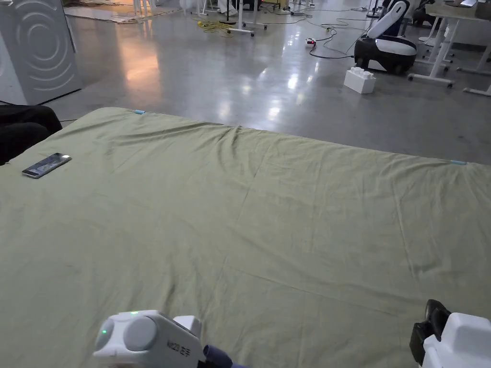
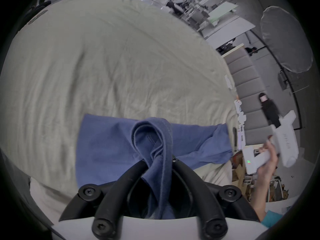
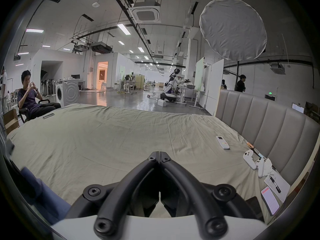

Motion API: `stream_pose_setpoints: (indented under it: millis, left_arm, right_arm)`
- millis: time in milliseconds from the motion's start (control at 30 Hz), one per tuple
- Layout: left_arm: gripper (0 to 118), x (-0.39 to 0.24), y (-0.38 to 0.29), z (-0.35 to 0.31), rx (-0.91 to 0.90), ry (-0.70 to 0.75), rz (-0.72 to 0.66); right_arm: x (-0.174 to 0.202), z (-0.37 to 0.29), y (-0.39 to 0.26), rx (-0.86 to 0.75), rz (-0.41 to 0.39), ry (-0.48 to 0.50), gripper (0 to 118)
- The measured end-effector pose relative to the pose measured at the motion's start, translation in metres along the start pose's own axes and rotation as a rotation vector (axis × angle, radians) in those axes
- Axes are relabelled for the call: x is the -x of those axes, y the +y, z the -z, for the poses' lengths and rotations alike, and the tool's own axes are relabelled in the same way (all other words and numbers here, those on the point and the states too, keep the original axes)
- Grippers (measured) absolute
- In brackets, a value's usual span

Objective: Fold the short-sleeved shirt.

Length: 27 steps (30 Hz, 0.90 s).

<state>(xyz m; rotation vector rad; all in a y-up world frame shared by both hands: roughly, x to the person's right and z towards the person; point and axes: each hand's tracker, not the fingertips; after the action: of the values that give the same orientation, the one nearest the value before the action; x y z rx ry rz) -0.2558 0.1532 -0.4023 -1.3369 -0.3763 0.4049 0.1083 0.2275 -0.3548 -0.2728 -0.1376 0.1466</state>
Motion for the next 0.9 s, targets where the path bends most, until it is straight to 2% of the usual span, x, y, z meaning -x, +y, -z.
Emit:
stream_pose_setpoints:
  millis: [167,300,467,500,600,667,833,900]
  left_arm:
    - [11,-0.003,-0.003,0.034,-0.01,0.07,-0.034]
    - [12,-0.005,-0.005,0.038,-0.018,0.089,-0.036]
    - [18,-0.002,-0.006,0.021,-0.066,0.021,-0.081]
    - [24,0.0,-0.005,0.016,-0.089,-0.003,-0.09]
    - [51,0.001,-0.007,0.0,-0.127,-0.036,-0.091]
    - [56,0.002,-0.008,-0.011,-0.148,-0.046,-0.08]
    - [56,0.008,-0.013,-0.028,-0.201,-0.069,-0.041]
    - [52,0.011,-0.015,-0.023,-0.216,-0.049,-0.032]
  right_arm:
    - [-0.006,-0.006,-0.005,0.01,0.004,-0.014,1]
    - [-0.007,-0.008,-0.008,0.018,0.006,-0.015,1]
    - [-0.006,-0.009,-0.01,0.022,0.01,-0.01,1]
    - [-0.006,-0.009,-0.01,0.022,0.011,-0.008,1]
    - [-0.005,-0.01,-0.01,0.022,0.009,-0.005,1]
    - [-0.006,-0.011,-0.011,0.023,0.01,-0.005,1]
    - [-0.01,-0.011,-0.011,0.025,0.015,-0.013,1]
    - [-0.012,-0.011,-0.012,0.027,0.021,-0.015,1]
